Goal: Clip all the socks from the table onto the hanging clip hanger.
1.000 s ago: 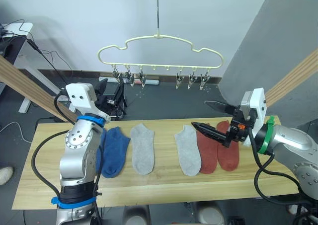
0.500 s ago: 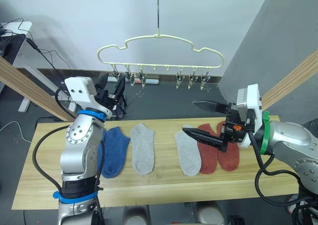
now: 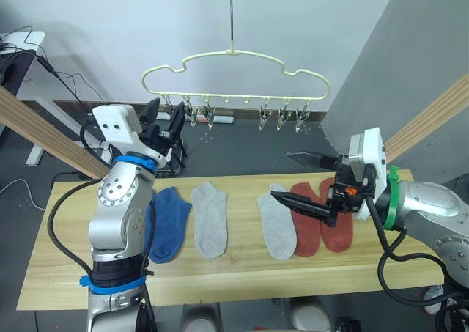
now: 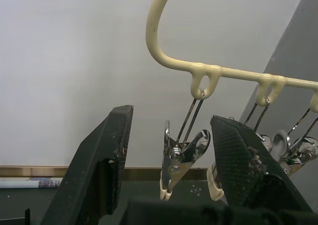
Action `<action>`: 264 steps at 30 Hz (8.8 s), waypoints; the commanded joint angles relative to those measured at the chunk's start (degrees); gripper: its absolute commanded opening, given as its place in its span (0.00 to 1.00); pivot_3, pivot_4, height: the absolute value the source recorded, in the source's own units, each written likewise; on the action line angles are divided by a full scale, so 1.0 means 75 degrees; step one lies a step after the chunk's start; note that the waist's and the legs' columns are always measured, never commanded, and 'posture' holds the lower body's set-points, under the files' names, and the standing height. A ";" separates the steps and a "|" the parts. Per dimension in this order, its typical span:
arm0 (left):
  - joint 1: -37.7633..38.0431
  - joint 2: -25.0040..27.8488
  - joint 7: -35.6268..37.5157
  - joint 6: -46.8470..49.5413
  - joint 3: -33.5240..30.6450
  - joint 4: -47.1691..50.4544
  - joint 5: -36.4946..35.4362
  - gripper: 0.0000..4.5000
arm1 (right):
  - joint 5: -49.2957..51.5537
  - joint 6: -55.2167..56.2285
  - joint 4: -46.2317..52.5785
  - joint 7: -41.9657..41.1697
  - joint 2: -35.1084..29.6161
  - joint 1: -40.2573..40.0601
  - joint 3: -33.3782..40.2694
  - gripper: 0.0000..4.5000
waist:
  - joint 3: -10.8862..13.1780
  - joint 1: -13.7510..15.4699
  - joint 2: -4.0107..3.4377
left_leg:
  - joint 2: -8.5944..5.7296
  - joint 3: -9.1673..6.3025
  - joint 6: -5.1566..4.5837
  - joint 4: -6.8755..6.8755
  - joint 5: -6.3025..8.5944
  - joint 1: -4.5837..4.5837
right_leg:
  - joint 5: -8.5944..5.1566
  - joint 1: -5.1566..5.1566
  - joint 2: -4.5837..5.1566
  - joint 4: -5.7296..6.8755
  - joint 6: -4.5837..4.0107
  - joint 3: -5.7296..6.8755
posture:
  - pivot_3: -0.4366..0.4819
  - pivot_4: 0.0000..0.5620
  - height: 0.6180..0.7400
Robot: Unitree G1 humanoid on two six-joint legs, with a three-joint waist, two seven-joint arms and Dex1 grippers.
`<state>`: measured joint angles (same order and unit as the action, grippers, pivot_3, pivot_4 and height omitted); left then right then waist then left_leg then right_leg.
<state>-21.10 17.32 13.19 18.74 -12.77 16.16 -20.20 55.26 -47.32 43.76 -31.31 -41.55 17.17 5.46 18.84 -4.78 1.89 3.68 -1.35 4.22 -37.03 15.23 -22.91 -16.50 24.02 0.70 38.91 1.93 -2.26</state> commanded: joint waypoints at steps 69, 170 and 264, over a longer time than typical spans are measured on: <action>0.0368 0.0613 0.0696 0.1169 -0.0286 0.1264 -0.1162 0.00 | -0.5651 -0.0009 -0.3703 0.3389 0.3707 -0.1771 0.0416 0.01 | 0.0018 0.0006 -0.0017 | -0.0010 0.0015 0.0016 0.0011 -0.0008 -0.0002 | 0.0000 0.0013 0.0013 0.0001 0.0018 -0.0015 | 0.33 0.64 1.00; 0.2042 0.1075 0.0570 0.0196 0.0335 0.2569 -0.0682 0.72 | -0.4474 0.2107 -0.1334 -0.0961 0.2271 0.0080 -0.1440 0.33 | 0.0039 0.0186 -0.0004 | -0.0015 0.0002 0.0028 0.0001 -0.0014 -0.0005 | 0.0010 0.0011 0.0029 0.0017 0.0018 -0.0001 | 0.34 0.58 1.00; 0.0209 -0.0317 -0.0068 -0.0452 0.0975 0.0848 0.0767 0.05 | -0.4540 0.0734 -0.0464 0.1519 0.0899 -0.1721 -0.0961 0.69 | 0.0037 -0.0018 -0.0003 | -0.0020 0.0006 0.0024 -0.0021 -0.0016 -0.0010 | 0.0014 0.0006 0.0025 0.0019 0.0024 -0.0006 | 0.28 0.62 1.00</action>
<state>-20.09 14.45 12.15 15.20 -5.36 19.19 -14.25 24.09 -40.94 39.89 -23.21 -35.87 5.57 -0.05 19.12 -4.91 1.87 3.53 -1.30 4.40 -37.19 15.11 -22.98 -16.39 24.07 0.89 39.07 2.12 -2.31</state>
